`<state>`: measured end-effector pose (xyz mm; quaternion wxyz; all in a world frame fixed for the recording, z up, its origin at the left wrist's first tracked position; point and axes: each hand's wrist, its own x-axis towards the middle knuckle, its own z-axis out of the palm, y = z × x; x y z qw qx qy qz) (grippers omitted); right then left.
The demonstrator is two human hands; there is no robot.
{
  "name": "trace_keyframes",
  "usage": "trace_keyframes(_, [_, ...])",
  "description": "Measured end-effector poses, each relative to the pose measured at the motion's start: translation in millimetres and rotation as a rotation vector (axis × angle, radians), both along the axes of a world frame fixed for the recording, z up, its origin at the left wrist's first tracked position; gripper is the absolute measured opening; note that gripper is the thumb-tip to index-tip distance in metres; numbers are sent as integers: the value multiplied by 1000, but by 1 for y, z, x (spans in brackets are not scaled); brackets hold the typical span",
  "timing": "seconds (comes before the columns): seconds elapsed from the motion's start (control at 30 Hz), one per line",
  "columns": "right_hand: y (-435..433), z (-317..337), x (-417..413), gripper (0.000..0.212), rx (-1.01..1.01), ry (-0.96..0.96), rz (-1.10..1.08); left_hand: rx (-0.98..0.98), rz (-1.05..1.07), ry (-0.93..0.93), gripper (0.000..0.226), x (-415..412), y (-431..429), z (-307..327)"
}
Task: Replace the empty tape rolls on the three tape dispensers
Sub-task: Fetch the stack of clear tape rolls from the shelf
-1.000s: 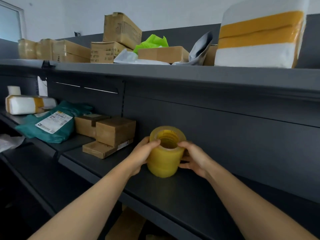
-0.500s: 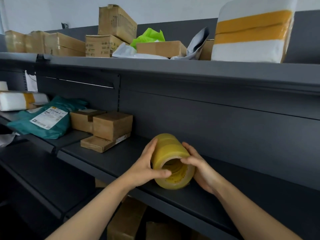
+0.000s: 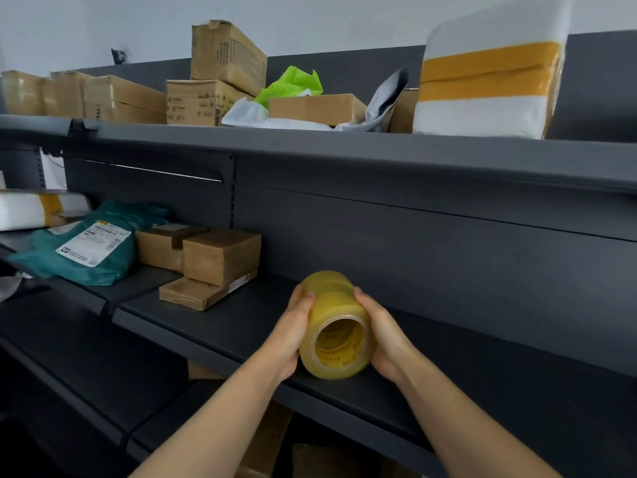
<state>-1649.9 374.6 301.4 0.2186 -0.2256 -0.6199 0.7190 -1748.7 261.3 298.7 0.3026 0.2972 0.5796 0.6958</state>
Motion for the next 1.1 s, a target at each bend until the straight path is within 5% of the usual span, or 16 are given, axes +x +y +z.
trace_keyframes(0.47, [-73,-11,68,48,248,230,-346,282,32,77,51,64,-47,-3])
trace_keyframes(1.1, [-142,-62,324,49,354,143,-791,315,-336,7,47,296,-64,-53])
